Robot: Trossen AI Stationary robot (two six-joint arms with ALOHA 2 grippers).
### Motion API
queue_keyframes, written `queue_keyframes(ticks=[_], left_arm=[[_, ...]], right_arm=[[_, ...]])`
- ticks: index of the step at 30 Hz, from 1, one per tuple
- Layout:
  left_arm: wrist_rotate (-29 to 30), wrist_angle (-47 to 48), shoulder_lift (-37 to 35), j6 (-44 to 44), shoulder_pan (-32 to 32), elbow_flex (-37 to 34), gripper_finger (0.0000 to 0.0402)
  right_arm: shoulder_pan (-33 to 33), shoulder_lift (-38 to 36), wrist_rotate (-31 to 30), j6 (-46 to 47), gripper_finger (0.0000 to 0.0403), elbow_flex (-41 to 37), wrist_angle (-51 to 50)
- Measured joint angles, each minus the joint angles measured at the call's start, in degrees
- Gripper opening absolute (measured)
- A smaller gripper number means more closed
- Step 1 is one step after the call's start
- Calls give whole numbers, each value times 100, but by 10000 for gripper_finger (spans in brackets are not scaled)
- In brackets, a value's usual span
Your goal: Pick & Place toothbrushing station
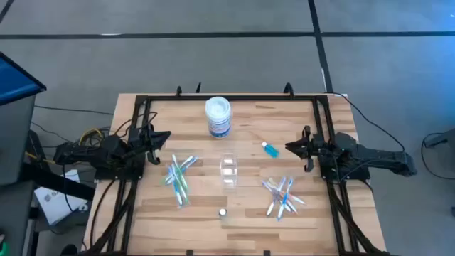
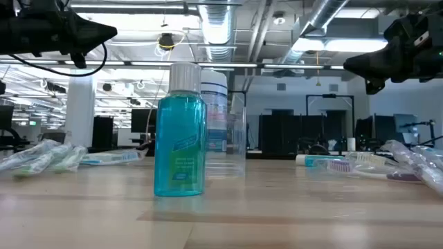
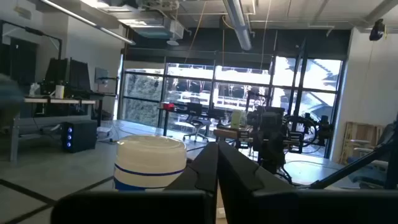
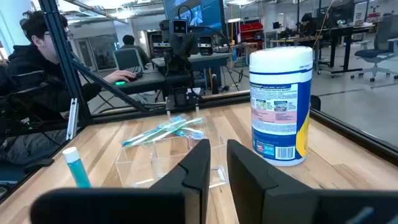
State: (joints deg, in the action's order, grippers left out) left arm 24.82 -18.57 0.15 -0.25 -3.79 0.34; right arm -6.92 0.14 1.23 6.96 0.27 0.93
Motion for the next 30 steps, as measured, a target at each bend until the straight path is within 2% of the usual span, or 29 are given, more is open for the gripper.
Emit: queue_keyframes(ticks=[24,30], left_arm=[[-2,0,1,0,0,0,2],[0,0,0,0,0,0,2]], right_arm=[[8,2,0,15,46,8,-13],[20,230,7,139,42,316,-780]])
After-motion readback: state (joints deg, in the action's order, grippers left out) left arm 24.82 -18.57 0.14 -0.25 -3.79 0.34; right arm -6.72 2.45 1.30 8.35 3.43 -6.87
